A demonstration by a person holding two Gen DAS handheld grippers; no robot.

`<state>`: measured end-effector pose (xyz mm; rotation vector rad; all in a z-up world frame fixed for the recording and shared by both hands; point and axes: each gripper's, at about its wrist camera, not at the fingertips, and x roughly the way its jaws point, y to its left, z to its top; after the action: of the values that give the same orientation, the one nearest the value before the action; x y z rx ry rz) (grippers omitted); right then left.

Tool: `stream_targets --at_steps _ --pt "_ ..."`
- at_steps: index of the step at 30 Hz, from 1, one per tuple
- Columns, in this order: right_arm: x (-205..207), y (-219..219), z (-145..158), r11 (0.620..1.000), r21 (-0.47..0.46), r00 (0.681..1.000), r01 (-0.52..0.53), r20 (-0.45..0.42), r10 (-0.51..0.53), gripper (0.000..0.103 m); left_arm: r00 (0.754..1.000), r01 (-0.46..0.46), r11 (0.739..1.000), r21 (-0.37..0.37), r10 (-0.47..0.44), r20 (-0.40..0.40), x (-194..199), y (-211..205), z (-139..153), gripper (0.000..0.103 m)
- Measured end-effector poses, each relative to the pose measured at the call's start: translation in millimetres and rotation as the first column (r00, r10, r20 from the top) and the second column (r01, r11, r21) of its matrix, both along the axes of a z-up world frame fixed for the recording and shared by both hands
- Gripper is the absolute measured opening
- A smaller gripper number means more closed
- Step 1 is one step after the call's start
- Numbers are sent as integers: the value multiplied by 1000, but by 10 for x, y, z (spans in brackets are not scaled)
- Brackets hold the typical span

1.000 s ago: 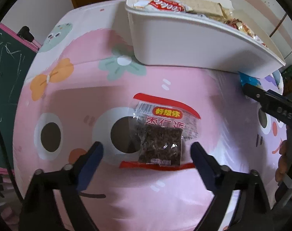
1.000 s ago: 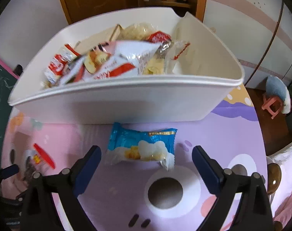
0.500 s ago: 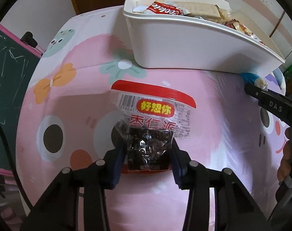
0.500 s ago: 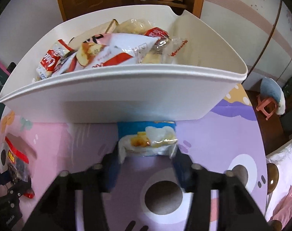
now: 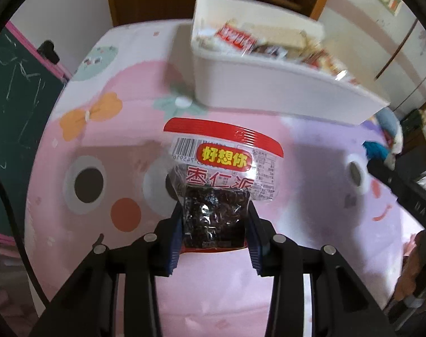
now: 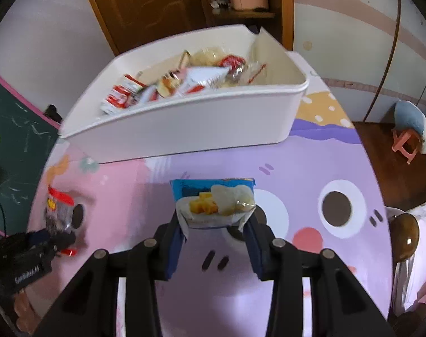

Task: Organize snacks
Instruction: 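Carry both packets over the white basket and open both tools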

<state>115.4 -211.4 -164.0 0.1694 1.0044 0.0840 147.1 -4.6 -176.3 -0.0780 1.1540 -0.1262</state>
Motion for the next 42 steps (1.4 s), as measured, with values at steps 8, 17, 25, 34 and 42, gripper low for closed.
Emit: stream_targets --at_steps 8,17,25,34,42 --pt "-121 -114 920 999 -20 980 -47 195 50 40 980 56 998 -42 -46 193 -53 -79 1018 38" --pt "2 85 2148 981 -186 889 -50 440 129 40 921 77 997 4 -73 382 266 -202 2122 39" --pt "411 132 2734 969 -248 837 10 532 128 40 886 56 997 55 -75 457 695 -334 2716 39" --pt "980 86 2798 977 -209 855 31 511 82 40 883 20 998 59 -45 466 1299 -417 2839 39" --pt "1389 71 2440 982 -185 903 19 425 63 40 907 6 997 82 -39 420 1633 -485 2477 39"
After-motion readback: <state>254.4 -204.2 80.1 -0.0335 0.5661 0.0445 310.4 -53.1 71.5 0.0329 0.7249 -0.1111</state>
